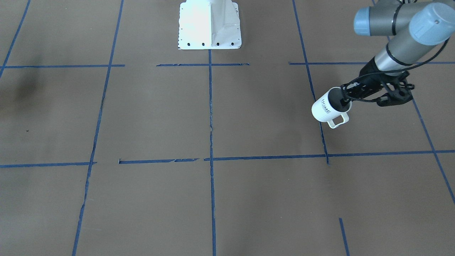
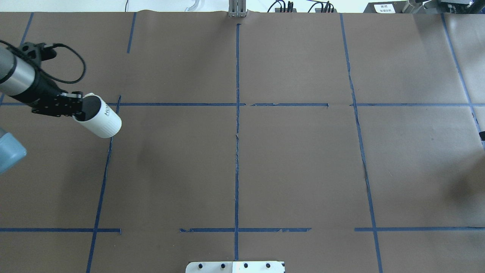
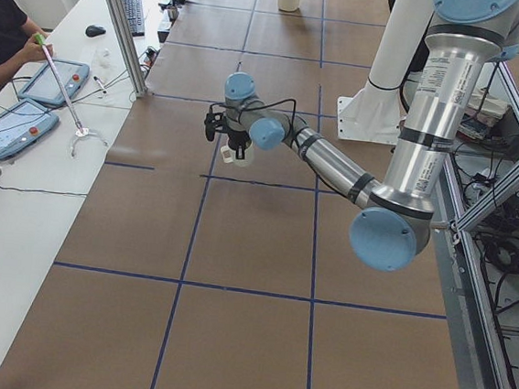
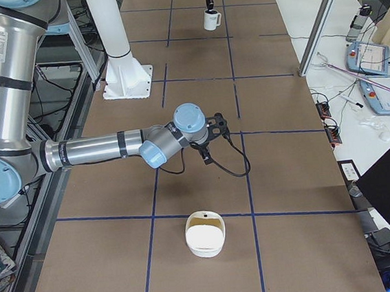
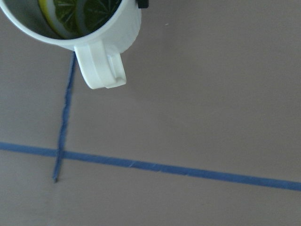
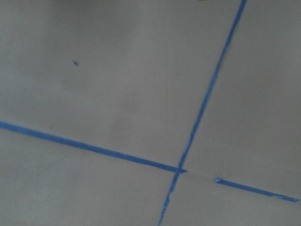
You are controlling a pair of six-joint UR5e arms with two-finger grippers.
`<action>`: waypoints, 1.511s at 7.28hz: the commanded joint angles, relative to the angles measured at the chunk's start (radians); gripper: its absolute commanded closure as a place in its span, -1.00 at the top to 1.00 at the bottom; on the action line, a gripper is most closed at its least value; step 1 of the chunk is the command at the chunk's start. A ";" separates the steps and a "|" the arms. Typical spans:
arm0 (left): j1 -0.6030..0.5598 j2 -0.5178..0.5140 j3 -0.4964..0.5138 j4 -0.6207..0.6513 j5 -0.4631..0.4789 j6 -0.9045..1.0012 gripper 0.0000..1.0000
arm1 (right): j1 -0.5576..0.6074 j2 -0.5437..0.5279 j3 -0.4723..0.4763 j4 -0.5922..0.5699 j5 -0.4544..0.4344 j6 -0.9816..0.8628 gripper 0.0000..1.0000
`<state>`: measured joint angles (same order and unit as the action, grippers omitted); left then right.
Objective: Left arm hands cup to right arm to dump lemon
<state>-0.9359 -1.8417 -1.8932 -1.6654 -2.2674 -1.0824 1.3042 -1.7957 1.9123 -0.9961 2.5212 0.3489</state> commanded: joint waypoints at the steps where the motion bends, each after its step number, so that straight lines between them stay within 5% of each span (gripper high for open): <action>1: 0.093 -0.251 0.017 0.232 0.003 -0.111 -1.00 | -0.138 0.195 0.007 0.054 -0.167 0.210 0.98; 3: 0.121 -0.382 0.087 0.237 0.002 -0.227 -1.00 | -0.332 0.277 0.052 0.161 -0.507 0.344 1.00; 6: 0.126 -0.604 0.355 0.233 0.000 -0.232 -1.00 | -0.623 0.357 0.116 0.175 -0.895 0.371 1.00; 8: 0.156 -0.689 0.442 0.230 -0.009 -0.232 -1.00 | -0.872 0.390 0.123 0.174 -1.282 0.367 1.00; 11: 0.204 -0.755 0.440 0.222 -0.004 -0.264 -1.00 | -1.029 0.449 0.106 0.174 -1.436 0.358 1.00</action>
<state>-0.7513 -2.5707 -1.4542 -1.4418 -2.2745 -1.3344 0.3314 -1.3674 2.0266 -0.8222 1.1398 0.7113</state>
